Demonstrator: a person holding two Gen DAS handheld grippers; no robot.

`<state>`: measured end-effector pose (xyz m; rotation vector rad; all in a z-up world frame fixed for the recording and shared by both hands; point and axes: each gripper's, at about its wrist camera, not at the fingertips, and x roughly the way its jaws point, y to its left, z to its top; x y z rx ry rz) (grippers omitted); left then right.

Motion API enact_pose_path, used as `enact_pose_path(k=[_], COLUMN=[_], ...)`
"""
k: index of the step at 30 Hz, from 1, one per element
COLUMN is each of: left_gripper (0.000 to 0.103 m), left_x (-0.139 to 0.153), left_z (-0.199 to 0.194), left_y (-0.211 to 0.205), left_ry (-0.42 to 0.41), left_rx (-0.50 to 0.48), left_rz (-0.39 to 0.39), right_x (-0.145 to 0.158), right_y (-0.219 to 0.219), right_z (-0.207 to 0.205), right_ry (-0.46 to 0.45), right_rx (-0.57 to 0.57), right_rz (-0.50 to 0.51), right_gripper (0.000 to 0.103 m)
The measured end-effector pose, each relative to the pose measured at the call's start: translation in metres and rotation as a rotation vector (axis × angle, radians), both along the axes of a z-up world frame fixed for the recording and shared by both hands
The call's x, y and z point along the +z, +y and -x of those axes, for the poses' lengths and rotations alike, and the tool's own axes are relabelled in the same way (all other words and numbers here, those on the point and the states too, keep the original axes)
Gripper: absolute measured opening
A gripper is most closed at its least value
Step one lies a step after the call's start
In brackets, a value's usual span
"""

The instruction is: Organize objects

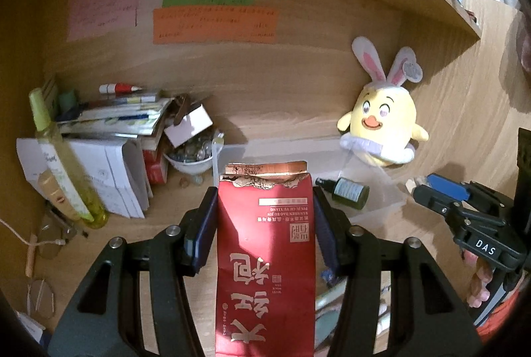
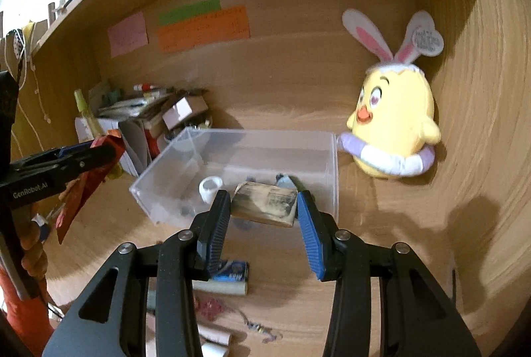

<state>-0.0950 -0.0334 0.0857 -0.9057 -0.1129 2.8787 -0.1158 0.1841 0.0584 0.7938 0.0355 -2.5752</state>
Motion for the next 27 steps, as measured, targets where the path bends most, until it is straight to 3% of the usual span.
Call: enact_pose_path(k=[16, 27], left_gripper=[0.053, 0.053], left_x=[0.008, -0.020], left_z=[0.055, 0.105], left_y=[0.013, 0.023], left_ry=[-0.023, -0.121], left_rx=[0.037, 0.047], left_rz=[0.004, 0.017], right_x=[0.030, 0.000], right_y=[-0.016, -0.037], right_z=[0.040, 0.085], right_ry=[0.077, -0.032], right_rx=[0.033, 0.058], right_rz=[0.006, -0.018], right_gripper=[0.038, 0.038])
